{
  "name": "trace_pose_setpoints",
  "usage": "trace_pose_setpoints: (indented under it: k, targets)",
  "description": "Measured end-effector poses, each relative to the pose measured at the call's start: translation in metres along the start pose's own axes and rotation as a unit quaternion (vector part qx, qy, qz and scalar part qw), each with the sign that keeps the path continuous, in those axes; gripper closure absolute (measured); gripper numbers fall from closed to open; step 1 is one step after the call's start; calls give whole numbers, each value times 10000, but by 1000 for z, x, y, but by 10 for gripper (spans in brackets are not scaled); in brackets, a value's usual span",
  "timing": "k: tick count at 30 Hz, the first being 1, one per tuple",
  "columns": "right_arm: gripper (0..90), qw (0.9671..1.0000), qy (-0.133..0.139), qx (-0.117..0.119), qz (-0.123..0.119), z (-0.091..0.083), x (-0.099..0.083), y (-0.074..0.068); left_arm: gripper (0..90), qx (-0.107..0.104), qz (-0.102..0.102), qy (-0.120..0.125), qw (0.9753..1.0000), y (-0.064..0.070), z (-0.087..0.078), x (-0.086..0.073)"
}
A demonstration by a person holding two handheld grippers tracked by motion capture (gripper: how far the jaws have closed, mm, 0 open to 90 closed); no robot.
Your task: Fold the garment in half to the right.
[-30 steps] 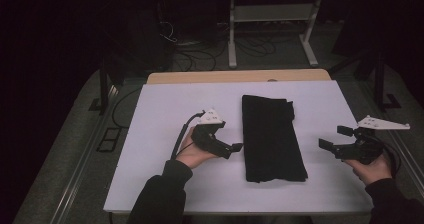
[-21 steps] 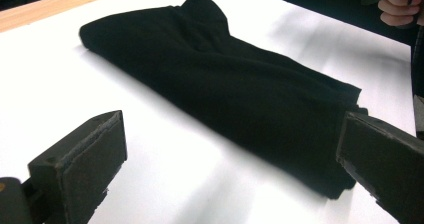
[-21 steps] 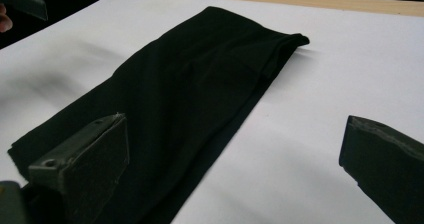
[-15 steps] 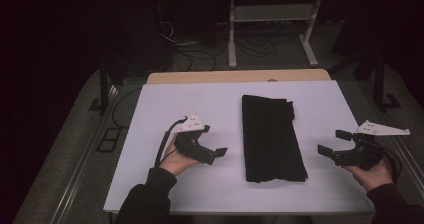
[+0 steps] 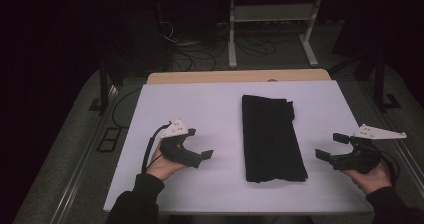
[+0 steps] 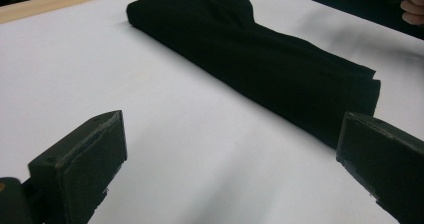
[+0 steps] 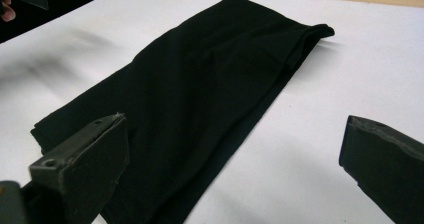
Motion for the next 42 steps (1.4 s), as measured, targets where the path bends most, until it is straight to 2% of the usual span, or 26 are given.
trace_pose_setpoints:
  k: [6, 14, 23, 27, 34, 37, 42]
  targets:
    - [0, 10000, -20, -2, 6, 0, -1, 0, 0, 46, -16, 63, 10000, -4, -11, -4]
    - [0, 10000, -10, -22, -11, 0, -2, 1, 0, 256, -129, 172, 9994, -14, -30, -17]
    - [0, 10000, -14, -32, 9, 0, -3, 2, 0, 448, -134, 243, 9986, -23, -48, -27]
    - [0, 10000, -12, -38, 2, -1, -3, 2, 0, 664, -142, 239, 9974, -32, -58, -33]
    - [0, 10000, 3, -52, 17, -2, -3, 3, 0, 848, -181, 279, 9958, -40, -74, -37]
    - [0, 10000, 34, -65, 11, -3, -3, 4, 0, 1023, -200, 240, 9943, -43, -90, -42]
    - [0, 9999, 45, -103, 52, -4, -4, 6, 0, 1223, -341, 232, 9916, -49, -102, -50]
Point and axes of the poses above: each handheld gripper's, and its own axes: z roughly forward along the jaws, x roughly out of its top, y roughly to its right, the point moved 4 cm from there along z, roughly forward along the jaws, and after that the axes turned 14 degrees about y, right-handed, at the moved point
